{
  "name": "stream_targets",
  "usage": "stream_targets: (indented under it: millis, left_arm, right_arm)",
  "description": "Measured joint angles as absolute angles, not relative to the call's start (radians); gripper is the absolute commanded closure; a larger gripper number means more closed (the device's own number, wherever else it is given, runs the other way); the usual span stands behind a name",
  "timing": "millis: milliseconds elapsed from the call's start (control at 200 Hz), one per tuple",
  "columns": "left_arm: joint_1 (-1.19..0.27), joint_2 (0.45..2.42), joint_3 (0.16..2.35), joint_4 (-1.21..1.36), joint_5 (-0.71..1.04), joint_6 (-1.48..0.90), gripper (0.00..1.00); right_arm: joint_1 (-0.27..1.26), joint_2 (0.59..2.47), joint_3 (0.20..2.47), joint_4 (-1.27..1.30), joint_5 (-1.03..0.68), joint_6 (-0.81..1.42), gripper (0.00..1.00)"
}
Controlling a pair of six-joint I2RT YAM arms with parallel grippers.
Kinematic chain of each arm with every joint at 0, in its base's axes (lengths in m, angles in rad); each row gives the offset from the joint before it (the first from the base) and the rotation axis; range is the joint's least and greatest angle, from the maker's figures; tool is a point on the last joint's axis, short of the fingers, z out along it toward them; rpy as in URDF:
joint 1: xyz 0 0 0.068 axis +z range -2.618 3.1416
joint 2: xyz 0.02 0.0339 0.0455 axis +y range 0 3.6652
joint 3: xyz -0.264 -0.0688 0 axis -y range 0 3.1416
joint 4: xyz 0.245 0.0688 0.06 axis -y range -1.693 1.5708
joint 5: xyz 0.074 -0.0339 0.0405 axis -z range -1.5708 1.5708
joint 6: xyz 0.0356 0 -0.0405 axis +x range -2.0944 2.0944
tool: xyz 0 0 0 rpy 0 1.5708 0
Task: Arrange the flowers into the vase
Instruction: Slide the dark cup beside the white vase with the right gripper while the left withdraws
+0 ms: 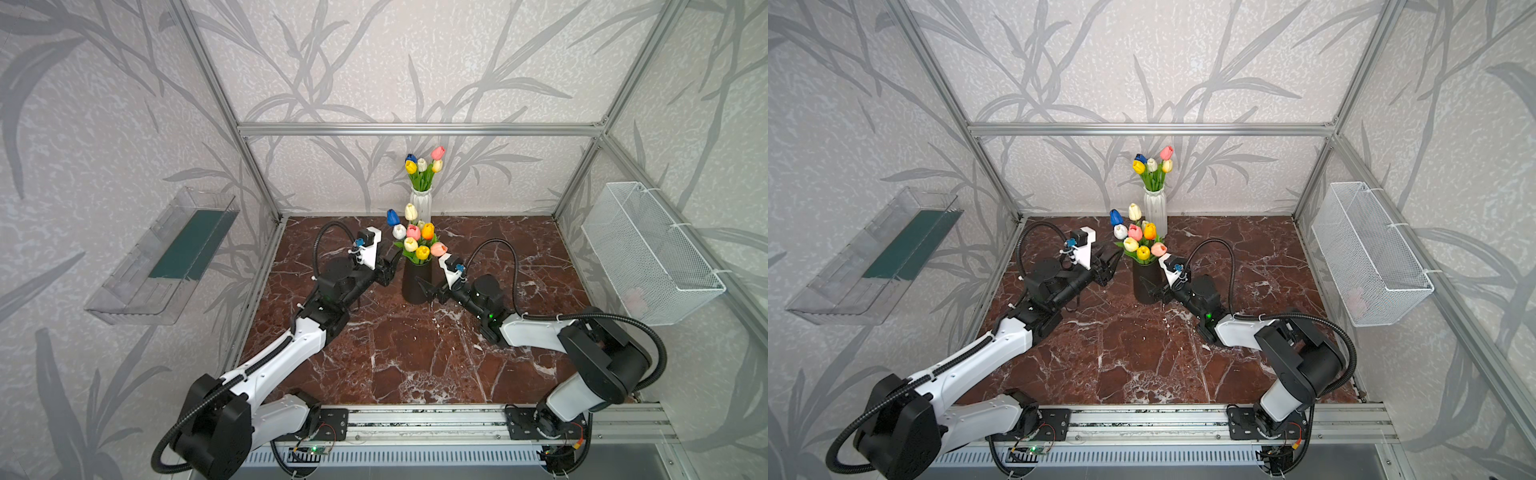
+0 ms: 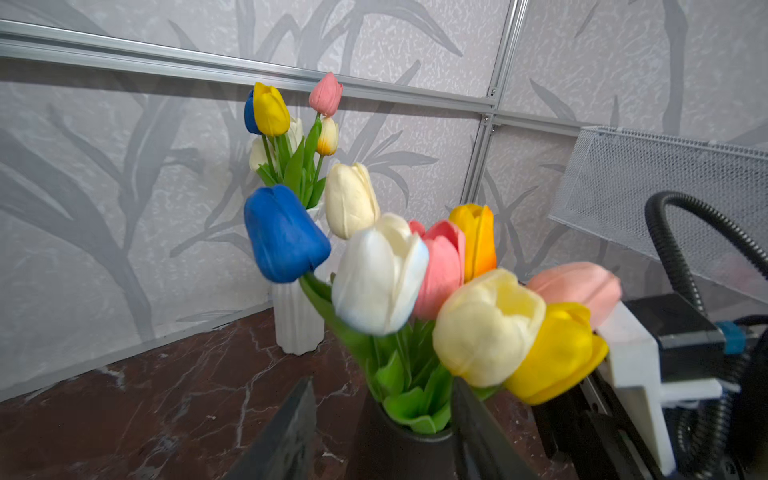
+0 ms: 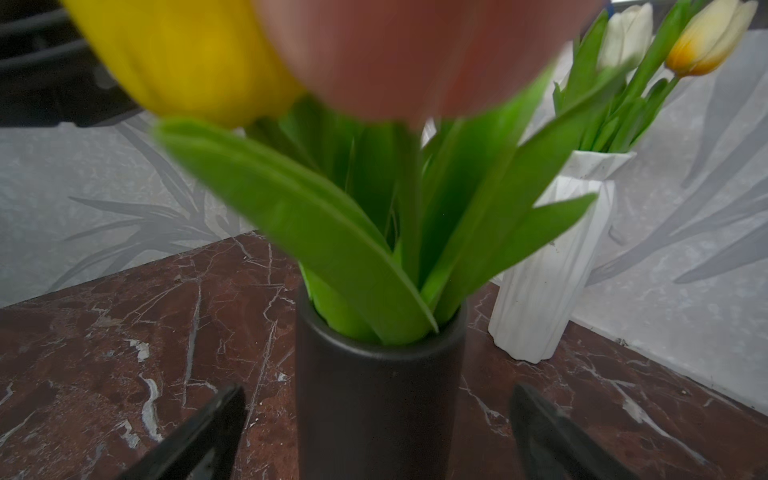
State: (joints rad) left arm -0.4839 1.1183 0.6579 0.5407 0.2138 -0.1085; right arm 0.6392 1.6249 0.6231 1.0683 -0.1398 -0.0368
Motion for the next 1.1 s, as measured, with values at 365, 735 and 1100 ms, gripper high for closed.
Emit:
stream_targets:
  millis: [365,735,1100]
  left_arm:
    - [-0.484,0.873,0.305,0.633,0.196,-0.104,0.10]
    - [-0.484,0.959,0.245,0.752,0.144,-0.107,0.01]
    - [-0.484,1.063,0.279,0.802,0.152,-0.103,0.01]
  right_arm:
    - [0.636,1.840,0.740,1.099,-0.160,-0.038,0.03]
    - [0.607,1.898,0.760,1.169,-0.200,-0.042,0.48]
    - [0.357,1.955,0.841,1.163,-0.308,0.010,0.65]
